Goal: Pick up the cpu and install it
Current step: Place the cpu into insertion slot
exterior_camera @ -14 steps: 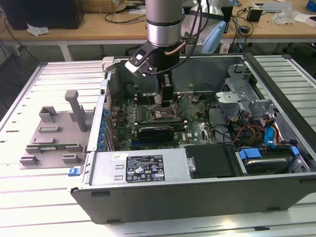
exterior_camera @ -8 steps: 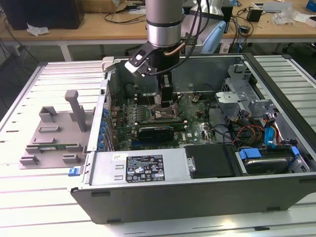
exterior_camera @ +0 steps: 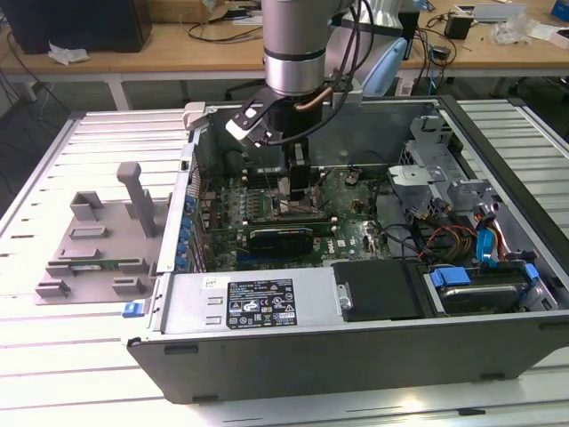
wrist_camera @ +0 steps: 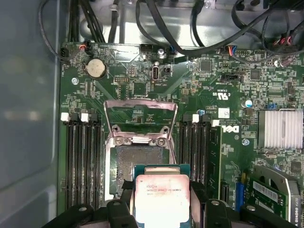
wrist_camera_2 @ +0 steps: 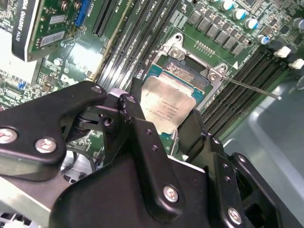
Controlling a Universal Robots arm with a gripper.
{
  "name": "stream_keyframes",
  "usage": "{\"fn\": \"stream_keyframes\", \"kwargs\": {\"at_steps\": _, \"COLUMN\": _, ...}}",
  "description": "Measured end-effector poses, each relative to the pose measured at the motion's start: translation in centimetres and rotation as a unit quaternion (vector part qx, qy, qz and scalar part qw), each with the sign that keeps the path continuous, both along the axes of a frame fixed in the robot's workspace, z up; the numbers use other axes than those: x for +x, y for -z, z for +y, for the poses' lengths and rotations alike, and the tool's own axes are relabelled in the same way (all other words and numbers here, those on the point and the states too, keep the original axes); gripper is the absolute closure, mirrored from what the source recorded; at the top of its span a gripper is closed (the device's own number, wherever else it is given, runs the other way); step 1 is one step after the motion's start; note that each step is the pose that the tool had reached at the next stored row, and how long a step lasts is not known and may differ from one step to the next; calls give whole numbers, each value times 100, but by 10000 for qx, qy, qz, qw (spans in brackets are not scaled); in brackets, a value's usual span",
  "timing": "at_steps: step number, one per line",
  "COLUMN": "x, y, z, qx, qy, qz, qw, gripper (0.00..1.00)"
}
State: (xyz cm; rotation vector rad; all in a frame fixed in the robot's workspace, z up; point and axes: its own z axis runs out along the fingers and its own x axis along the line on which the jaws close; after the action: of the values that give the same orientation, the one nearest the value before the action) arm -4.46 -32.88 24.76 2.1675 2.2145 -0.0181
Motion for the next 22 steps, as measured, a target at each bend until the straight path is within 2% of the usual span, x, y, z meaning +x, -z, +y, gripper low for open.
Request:
{"fn": "stream_keyframes", "kwargs": {"at_steps": 1, "x": 0, "y": 18, "z": 3, "qx": -14, "qy": 0, "qz": 0, "qw": 10000, "gripper": 45}}
{"fn": "stream_keyframes", "kwargs": {"at_steps": 3, "x": 0, "y": 60, "z": 29, "qx": -92, "qy": 0, "qz": 0, "qw": 10000, "gripper": 45}}
{"fn": "stream_keyframes", "kwargs": {"at_steps": 5, "x": 2, "y": 71, "z": 54, "qx": -126, "qy": 0, "qz": 1, "qw": 9999, "gripper": 45}}
{"fn": "stream_keyframes", "kwargs": {"at_steps": 8, "x": 6, "y": 94, "z": 150, "qx": -226, "qy": 0, "qz": 0, "qw": 9997, "gripper": 45}}
{"fn": "stream_keyframes", "kwargs": {"at_steps": 11, "x": 6, "y": 148, "z": 162, "qx": -270, "qy": 0, "qz": 0, "qw": 9996, "gripper": 45}}
{"fn": "stream_keyframes", "kwargs": {"at_steps": 18, "x": 7, "y": 280, "z": 179, "qx": -282, "qy": 0, "qz": 0, "qw": 9996, "gripper": 45}}
{"fn": "stream_keyframes", "kwargs": {"at_steps": 22, "x": 9, "y": 302, "z": 191, "qx": -280, "qy": 1, "qz": 1, "qw": 9996, "gripper": 45}}
